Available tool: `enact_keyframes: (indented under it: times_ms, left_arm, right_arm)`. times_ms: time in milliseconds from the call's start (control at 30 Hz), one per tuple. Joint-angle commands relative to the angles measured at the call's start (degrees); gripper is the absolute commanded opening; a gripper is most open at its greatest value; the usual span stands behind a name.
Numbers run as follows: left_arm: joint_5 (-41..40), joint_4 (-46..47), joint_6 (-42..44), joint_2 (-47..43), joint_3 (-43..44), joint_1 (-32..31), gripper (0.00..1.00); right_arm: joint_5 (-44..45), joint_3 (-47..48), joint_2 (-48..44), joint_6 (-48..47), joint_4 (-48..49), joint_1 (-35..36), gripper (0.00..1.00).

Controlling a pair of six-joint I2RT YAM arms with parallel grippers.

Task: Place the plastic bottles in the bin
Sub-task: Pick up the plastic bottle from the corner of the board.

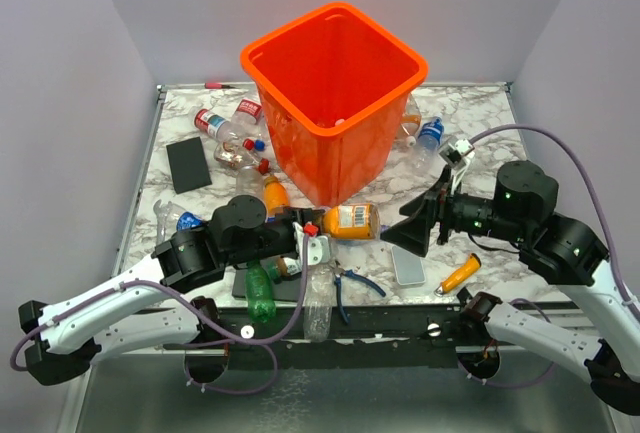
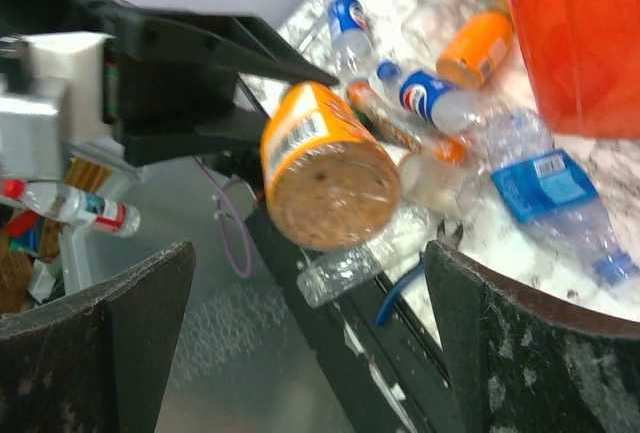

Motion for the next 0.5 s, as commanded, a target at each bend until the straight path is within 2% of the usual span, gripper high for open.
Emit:
enact_keyframes:
  times_ms: [0,233,467]
  left_arm:
    - [-2.62,-3.04,13.27,0.11,4.45,-1.34,0.00]
    - [-4.42,-7.98,23.52,4.89,5.92,-5.12,0.00]
    - [-11.45,-8.47,30.20,6.90,5.38,-10.73,0.00]
  right_arm:
    - [0.19,-0.80,0.77,-2.72,-6.73,0.43,1.00]
    - [-2.96,-0.23,3.82,-2.58,-4.64,0.46,1.00]
    - [-6.59,-0.34,8.28,-1.44,-4.33,0.46,1.00]
